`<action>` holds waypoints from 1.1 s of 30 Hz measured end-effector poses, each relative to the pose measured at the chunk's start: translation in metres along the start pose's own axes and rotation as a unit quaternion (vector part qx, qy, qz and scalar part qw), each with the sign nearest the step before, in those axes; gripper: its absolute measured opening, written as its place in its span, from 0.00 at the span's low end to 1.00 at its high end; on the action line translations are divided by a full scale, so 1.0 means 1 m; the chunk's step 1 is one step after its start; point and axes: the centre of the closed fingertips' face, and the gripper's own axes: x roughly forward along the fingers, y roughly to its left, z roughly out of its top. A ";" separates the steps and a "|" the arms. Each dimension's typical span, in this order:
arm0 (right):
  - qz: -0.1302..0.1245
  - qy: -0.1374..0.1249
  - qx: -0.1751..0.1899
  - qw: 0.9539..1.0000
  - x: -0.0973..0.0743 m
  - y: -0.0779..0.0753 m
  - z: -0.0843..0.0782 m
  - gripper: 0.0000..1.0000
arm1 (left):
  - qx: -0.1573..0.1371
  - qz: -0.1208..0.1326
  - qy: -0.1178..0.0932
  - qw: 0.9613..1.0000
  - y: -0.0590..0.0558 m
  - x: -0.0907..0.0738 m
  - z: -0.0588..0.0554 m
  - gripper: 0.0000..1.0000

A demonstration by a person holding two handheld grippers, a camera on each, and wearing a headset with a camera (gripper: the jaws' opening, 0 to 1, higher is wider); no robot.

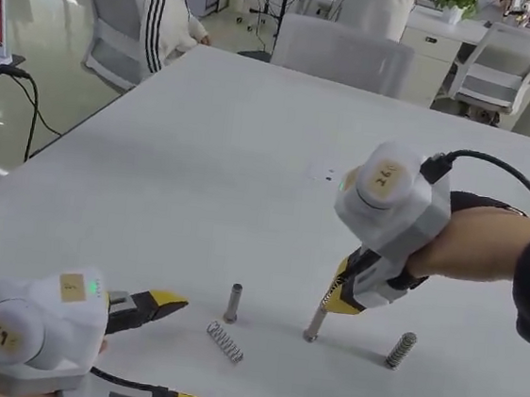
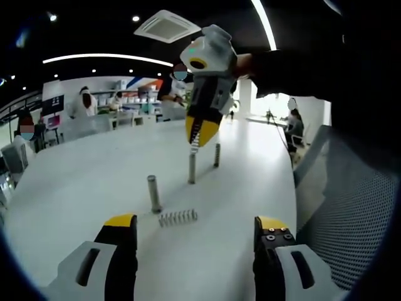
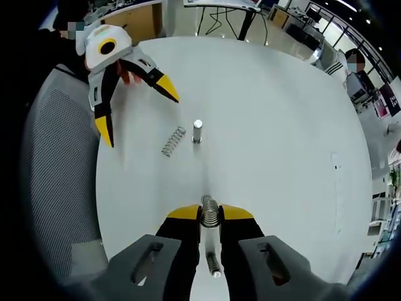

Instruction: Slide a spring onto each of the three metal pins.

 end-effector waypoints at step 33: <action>0.019 0.028 0.022 0.999 0.042 0.001 -0.014 0.09 | -0.001 0.006 0.002 1.000 0.002 -0.002 0.000 0.69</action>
